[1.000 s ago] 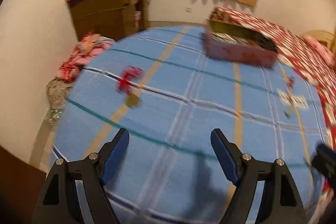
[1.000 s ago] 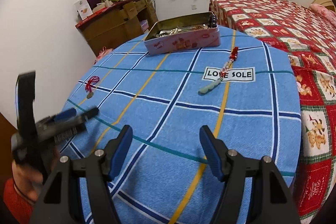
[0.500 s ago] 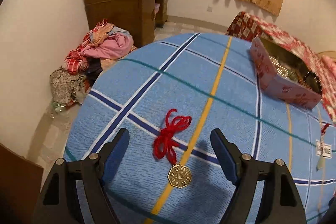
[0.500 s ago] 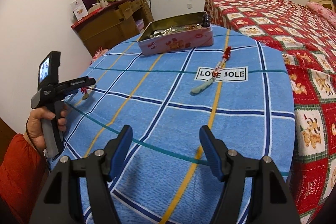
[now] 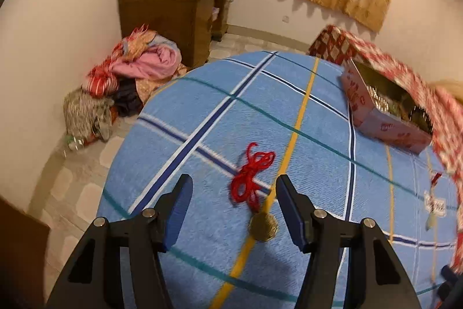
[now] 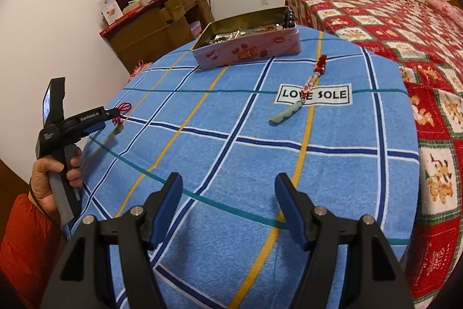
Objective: Organize jewelry
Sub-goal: 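Lower the left tool and grasp the red cord with gold coin pendant, then grasp the red-tasseled jade pendant with the right tool while the left holds the cord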
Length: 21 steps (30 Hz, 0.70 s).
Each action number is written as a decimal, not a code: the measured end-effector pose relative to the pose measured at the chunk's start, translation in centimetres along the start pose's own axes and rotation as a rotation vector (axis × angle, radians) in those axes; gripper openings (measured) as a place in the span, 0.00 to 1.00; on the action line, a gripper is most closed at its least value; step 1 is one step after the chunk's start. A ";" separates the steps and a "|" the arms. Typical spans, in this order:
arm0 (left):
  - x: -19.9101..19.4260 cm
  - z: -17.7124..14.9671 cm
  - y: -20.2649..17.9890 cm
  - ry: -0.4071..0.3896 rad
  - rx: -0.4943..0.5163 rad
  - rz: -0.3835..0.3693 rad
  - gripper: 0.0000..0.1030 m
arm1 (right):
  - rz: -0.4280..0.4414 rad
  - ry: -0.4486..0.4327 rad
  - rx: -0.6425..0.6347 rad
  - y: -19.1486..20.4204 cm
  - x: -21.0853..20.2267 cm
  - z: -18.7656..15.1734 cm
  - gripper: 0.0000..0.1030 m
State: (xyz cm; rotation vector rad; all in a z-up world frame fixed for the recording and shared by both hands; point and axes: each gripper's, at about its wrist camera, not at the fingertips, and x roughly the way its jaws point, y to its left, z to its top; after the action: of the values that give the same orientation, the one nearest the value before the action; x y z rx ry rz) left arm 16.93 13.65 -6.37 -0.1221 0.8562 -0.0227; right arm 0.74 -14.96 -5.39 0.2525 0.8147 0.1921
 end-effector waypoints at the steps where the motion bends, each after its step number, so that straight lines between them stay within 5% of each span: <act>1: 0.3 0.2 -0.7 0.003 0.035 0.017 0.58 | -0.003 -0.004 -0.002 0.0 -0.1 0.0 0.67; 6: 2.5 0.7 -2.4 0.065 0.128 0.062 0.41 | -0.019 -0.028 0.003 -0.4 -0.7 0.4 0.67; 11: 2.4 0.4 -3.1 0.066 0.167 0.015 0.05 | -0.071 -0.050 0.054 -2.6 -1.2 1.1 0.67; 17: 0.0 0.3 -4.1 -0.004 0.129 -0.115 0.04 | -0.098 -0.089 0.175 -6.9 -1.5 4.0 0.64; 21: -3.1 0.2 -5.8 -0.066 0.100 -0.265 0.04 | -0.115 -0.117 0.198 -8.4 -0.5 7.2 0.64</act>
State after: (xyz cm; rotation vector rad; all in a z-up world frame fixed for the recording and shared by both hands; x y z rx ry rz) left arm 15.22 8.10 -3.27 -0.1412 0.7667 -0.3076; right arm 6.33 -24.17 -2.77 0.3979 0.7302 -0.0119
